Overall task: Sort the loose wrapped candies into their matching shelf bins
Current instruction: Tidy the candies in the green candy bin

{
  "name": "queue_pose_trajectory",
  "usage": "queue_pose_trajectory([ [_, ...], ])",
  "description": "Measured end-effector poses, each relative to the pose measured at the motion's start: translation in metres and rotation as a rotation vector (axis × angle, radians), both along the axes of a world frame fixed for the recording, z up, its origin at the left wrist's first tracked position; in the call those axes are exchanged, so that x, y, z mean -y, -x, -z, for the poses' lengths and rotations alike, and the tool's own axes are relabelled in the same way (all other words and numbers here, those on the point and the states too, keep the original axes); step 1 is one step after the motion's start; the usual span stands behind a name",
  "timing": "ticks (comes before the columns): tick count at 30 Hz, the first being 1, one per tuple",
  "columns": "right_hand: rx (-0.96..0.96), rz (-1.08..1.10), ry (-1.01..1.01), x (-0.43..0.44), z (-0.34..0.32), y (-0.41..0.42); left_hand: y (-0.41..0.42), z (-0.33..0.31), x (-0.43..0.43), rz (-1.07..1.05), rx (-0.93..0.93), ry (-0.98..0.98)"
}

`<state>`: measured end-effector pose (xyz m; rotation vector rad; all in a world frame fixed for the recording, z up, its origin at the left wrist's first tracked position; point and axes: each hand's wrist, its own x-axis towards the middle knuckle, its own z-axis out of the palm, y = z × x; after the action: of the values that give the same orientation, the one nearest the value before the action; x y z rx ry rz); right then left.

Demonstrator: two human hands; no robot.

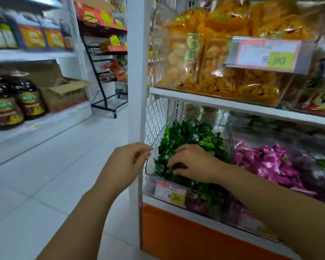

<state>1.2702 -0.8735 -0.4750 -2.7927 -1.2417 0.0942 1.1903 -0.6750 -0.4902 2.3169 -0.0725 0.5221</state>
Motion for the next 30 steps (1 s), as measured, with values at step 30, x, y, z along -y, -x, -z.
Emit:
queue_pose_trajectory([
  [30,0.191,0.121,0.316,-0.015,0.004,-0.024,-0.003,0.002,0.002,-0.017,-0.038,0.019],
])
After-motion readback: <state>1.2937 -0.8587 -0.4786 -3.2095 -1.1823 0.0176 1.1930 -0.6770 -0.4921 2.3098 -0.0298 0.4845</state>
